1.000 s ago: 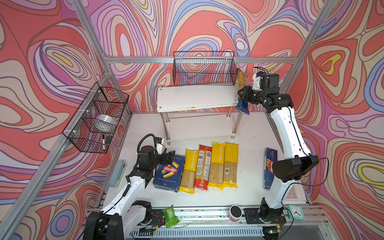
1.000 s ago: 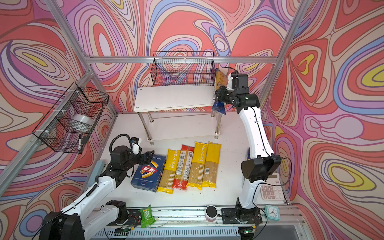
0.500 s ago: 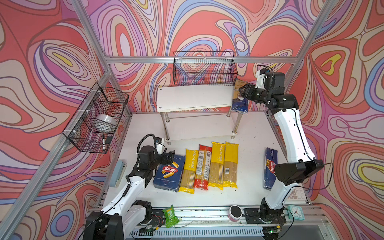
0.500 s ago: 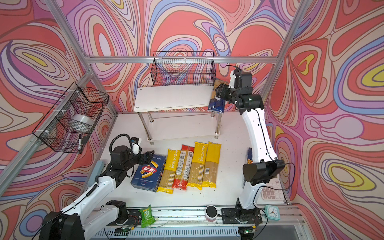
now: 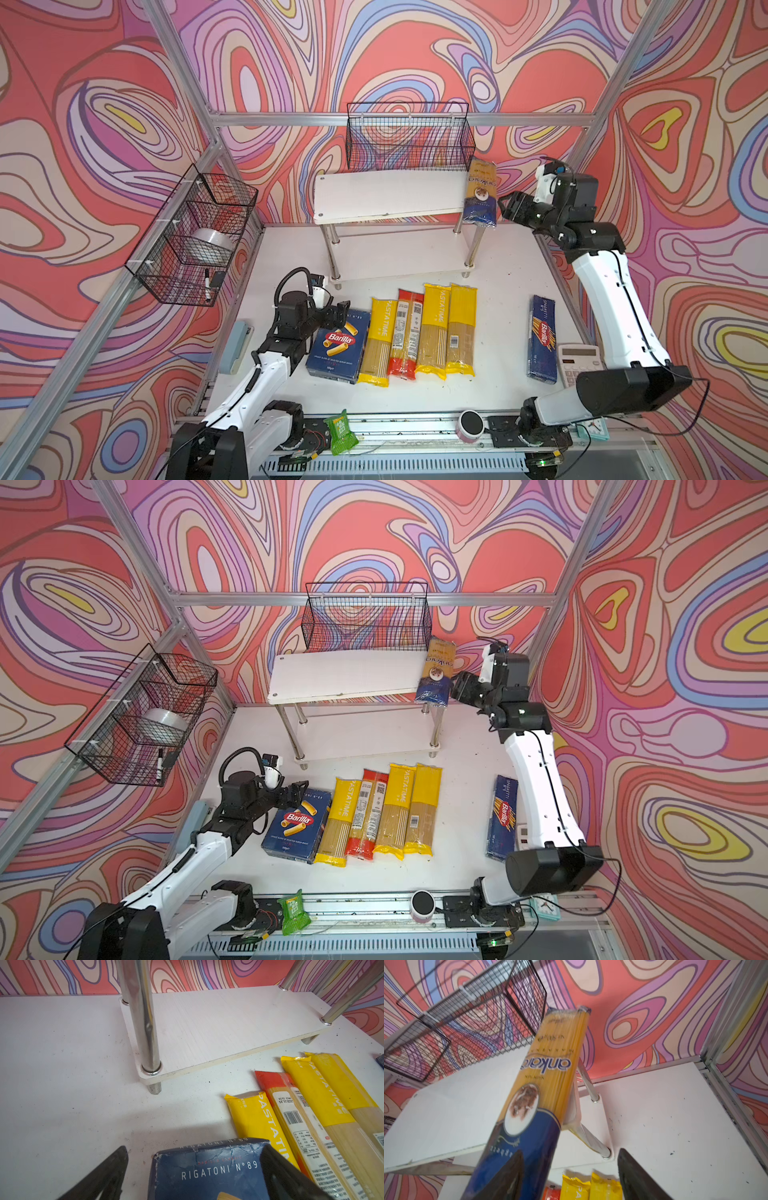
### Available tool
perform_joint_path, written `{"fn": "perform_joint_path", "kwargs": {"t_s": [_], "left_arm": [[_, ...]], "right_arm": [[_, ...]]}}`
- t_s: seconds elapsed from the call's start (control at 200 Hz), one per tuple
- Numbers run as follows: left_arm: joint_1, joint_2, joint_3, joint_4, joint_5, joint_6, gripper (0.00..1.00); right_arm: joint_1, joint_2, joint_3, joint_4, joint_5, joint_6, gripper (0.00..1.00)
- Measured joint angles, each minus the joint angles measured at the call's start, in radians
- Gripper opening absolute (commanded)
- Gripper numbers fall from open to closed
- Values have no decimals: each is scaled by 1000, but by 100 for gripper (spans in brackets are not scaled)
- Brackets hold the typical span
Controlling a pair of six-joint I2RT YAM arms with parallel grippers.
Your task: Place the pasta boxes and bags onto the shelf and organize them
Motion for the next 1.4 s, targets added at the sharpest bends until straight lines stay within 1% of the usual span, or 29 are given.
{"fn": "perform_joint_path", "kwargs": {"t_s": [0.08, 0.23, 0.32, 0.451, 0.666, 0.801, 0.997, 1.197, 1.402], "left_arm": [[0, 0, 0, -3, -3, 0, 100], [0, 0, 0, -3, -7, 0, 100], [0, 0, 0, -3, -8, 0, 100], [0, 0, 0, -3, -10, 0, 100], [0, 0, 0, -3, -15, 0, 100], [0, 0, 0, -3, -18, 0, 100], [0, 0, 0, -4, -23, 0, 100], [0, 0, 0, -7, -26, 0, 100], [0, 0, 0, -11, -32, 0, 100]], "right_arm": [[-1, -60, -101, 52, 8, -4, 73], [-6, -222, -376, 216, 25, 3, 71], [-6, -288, -510, 295, 31, 5, 71], [-6, -309, -642, 405, 14, -3, 71], [-6, -300, -869, 647, -68, -49, 72], [-6, -227, -883, 751, -93, -91, 72], [-6, -101, -846, 863, -121, -140, 72], [-6, -5, -779, 931, -132, -162, 71], [-6, 74, -717, 970, -153, -172, 67]]}}
